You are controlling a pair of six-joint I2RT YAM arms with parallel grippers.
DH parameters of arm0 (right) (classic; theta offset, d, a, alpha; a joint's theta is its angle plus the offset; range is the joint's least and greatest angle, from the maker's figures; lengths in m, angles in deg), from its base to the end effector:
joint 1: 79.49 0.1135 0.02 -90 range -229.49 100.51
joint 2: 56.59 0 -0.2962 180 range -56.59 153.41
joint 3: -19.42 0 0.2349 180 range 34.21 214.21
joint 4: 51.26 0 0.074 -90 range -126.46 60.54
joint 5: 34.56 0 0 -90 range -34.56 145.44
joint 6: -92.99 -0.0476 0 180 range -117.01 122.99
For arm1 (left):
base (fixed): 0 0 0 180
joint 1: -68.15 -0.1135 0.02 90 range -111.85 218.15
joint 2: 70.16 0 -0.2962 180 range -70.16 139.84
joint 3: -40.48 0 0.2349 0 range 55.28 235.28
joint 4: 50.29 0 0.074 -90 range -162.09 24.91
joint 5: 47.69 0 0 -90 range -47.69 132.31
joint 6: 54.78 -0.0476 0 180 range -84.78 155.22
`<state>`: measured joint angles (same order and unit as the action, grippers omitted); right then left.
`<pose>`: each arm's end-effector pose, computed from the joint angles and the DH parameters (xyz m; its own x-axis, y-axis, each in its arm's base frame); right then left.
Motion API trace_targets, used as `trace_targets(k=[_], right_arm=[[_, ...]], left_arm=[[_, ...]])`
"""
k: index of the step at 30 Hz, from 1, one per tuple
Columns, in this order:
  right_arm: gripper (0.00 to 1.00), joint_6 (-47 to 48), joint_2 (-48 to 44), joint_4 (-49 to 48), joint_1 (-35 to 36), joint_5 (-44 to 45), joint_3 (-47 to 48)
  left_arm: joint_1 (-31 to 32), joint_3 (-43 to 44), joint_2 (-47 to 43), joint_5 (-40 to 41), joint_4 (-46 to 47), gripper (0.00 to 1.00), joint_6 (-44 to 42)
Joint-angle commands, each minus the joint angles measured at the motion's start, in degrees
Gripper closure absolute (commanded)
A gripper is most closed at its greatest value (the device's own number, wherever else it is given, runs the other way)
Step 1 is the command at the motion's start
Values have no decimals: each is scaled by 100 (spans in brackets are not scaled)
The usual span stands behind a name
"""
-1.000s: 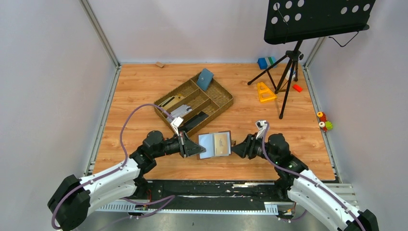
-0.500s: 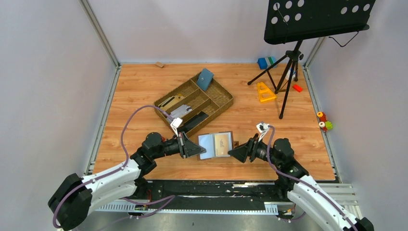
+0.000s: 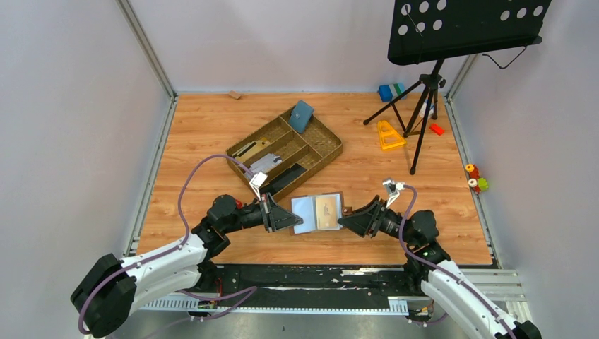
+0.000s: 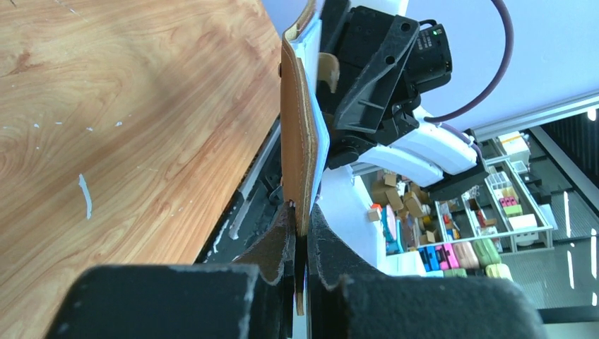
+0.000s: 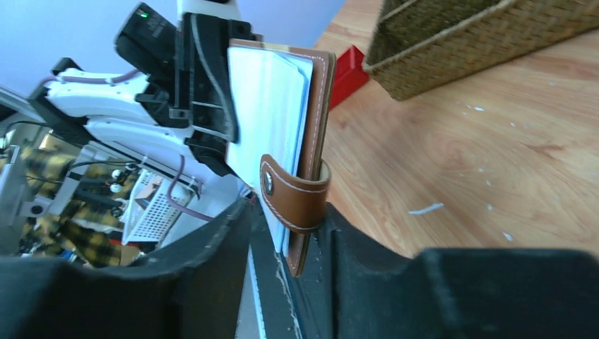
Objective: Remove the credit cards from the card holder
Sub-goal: Remove the credit card from the card holder.
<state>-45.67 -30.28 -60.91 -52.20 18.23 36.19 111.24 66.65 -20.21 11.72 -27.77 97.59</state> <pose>0.0739 0.0705 0.2061 -0.6765 0.3238 -0.6614 -0.5975 0.2837 0.7500 0.0998 -0.1265 0.2430 -0.8576 -0.2421 -0.4537 0.4308 0.1437 -0.8909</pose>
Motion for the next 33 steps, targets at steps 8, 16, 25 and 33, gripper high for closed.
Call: trace_targets(k=[8, 16, 25, 33], right_arm=[[88, -198, 160, -686, -29, -137, 149], [100, -244, 344, -910, -25, -244, 171], [98, 903, 396, 1265, -20, -31, 998], [97, 898, 788, 984, 50, -586, 1213]], left_arm=[[7, 6, 123, -88, 390, 100, -95], [6, 41, 187, -75, 311, 100, -161], [123, 304, 432, -38, 133, 100, -373], [292, 594, 783, 96, 48, 100, -569]])
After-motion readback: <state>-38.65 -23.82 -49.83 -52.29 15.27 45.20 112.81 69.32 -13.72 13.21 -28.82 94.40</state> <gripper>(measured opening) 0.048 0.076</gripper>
